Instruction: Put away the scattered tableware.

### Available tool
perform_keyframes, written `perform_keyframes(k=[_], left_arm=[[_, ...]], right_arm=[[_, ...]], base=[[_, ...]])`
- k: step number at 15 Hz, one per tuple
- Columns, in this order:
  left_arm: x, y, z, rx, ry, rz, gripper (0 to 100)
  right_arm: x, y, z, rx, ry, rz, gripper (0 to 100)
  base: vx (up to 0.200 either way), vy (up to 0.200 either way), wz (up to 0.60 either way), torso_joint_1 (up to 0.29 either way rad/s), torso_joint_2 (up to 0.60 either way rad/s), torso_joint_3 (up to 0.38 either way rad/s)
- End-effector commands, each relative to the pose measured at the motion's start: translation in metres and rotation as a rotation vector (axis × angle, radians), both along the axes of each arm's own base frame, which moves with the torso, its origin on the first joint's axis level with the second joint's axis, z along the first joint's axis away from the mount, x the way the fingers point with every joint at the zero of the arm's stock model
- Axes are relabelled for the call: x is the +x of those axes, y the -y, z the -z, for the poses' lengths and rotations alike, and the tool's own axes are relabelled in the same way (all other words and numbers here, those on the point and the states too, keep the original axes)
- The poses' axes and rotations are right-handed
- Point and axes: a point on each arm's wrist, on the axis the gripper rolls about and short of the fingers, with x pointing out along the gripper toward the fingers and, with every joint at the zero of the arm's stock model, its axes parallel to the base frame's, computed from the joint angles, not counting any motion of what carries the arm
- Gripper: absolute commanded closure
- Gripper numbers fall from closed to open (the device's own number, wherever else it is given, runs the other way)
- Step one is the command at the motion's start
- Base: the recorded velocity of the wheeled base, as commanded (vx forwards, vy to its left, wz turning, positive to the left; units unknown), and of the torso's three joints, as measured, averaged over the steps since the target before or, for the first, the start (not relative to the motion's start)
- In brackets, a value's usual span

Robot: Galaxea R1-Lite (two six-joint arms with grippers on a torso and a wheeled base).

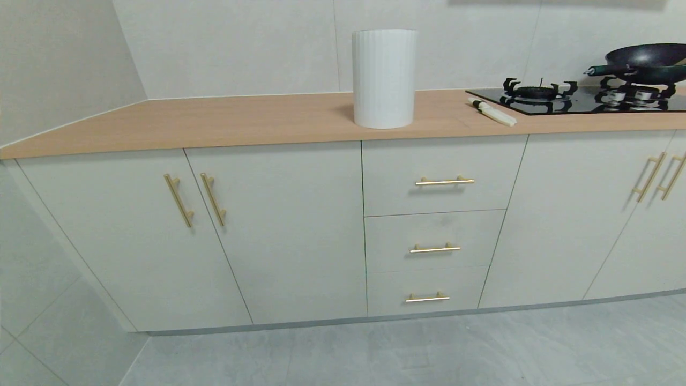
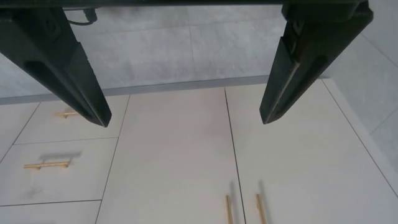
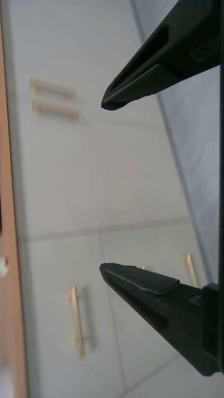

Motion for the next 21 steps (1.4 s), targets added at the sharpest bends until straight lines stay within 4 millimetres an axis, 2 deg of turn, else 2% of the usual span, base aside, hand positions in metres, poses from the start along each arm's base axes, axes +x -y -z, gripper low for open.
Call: perform_keyframes(k=[1, 4, 5, 6, 8, 11, 13, 21], left_arm=[[0.0, 0.0, 0.0, 0.0, -0.001, -0.001, 0], [0.0, 0.0, 0.0, 0.0, -0.001, -0.001, 0], [0.0, 0.0, 0.0, 0.0, -0.001, -0.001, 0], [0.0, 0.0, 0.0, 0.0, -0.001, -0.001, 0], [0.0, 0.0, 0.0, 0.0, -0.001, -0.001, 0], [0.0, 0.0, 0.0, 0.0, -0.001, -0.001, 0], [0.0, 0.0, 0.0, 0.0, -0.001, -0.001, 0], [0.0, 0.0, 0.0, 0.0, -0.001, -0.001, 0]], right_arm=[[-0.089, 0.01, 0.031, -0.064, 0.075, 0.08, 0], [-0.101, 0.008, 0.041, -0.063, 0.068, 0.143, 0], [-0.091, 0.008, 0.065, -0.064, -0.001, 0.123, 0], [-0.085, 0.008, 0.078, -0.054, -0.027, 0.113, 0], [-0.082, 0.005, 0.09, 0.006, -0.094, -0.043, 0], [-0.082, 0.001, 0.09, 0.036, -0.086, -0.203, 0], [-0.082, 0.0, 0.096, 0.036, -0.149, -0.269, 0], [-0.081, 0.0, 0.095, 0.046, -0.132, -0.273, 0]], base=[[0.0, 0.0, 0.0, 0.0, 0.0, 0.0], [0.0, 0.0, 0.0, 0.0, 0.0, 0.0], [0.0, 0.0, 0.0, 0.0, 0.0, 0.0], [0.0, 0.0, 0.0, 0.0, 0.0, 0.0], [0.0, 0.0, 0.0, 0.0, 0.0, 0.0], [0.0, 0.0, 0.0, 0.0, 0.0, 0.0], [0.0, 0.0, 0.0, 0.0, 0.0, 0.0], [0.0, 0.0, 0.0, 0.0, 0.0, 0.0]])
